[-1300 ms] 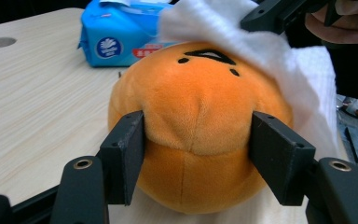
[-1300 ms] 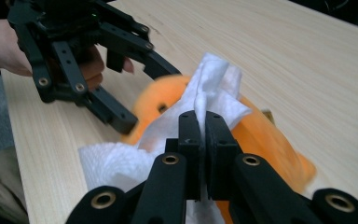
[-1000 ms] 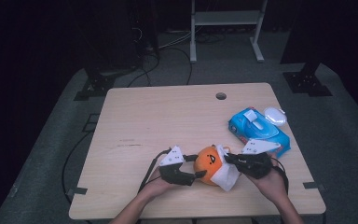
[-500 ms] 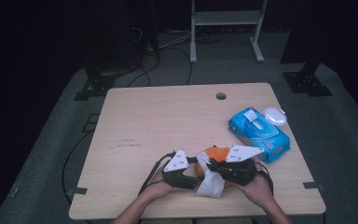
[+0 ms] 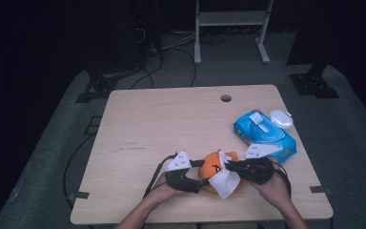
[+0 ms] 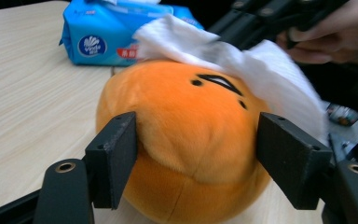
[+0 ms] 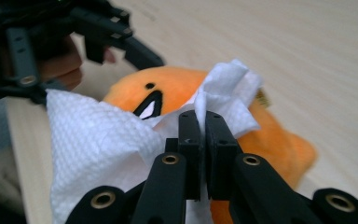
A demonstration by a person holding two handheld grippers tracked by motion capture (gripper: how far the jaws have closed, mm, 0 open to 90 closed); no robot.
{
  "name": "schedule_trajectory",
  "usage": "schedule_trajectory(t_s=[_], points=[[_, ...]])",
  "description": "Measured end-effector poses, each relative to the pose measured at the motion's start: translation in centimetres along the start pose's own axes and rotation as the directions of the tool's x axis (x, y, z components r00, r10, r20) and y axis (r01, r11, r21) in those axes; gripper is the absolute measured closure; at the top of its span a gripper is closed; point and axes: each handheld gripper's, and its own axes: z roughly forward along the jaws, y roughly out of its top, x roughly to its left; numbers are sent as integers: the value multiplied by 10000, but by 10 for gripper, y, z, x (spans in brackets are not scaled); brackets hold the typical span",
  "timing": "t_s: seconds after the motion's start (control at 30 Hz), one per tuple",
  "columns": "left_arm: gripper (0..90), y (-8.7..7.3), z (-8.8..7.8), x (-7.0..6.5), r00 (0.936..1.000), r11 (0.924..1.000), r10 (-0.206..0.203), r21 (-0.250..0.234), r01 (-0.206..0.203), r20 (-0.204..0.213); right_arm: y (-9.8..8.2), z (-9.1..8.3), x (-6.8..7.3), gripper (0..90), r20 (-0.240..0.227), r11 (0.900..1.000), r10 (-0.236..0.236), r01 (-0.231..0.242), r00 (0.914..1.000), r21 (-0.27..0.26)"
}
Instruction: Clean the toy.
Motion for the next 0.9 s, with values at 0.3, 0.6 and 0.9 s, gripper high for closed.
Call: schedule_trajectory(t_s=[0.3, 0.6, 0.9], points=[[363, 1, -1, -1, 9996, 9996, 235, 126, -237, 148, 6, 0, 17, 862, -952, 9966, -802, 814, 9922, 81], [375, -1, 1, -1, 9983, 9983, 569, 144, -571, 115, 9, 0, 6, 861, -263, 9969, -777, 775, 9966, -113], [374, 1, 4, -6, 9950, 9950, 975, 179, -980, 236, 10, -6, 7, 860, -184, 9977, -564, 556, 9982, -382]])
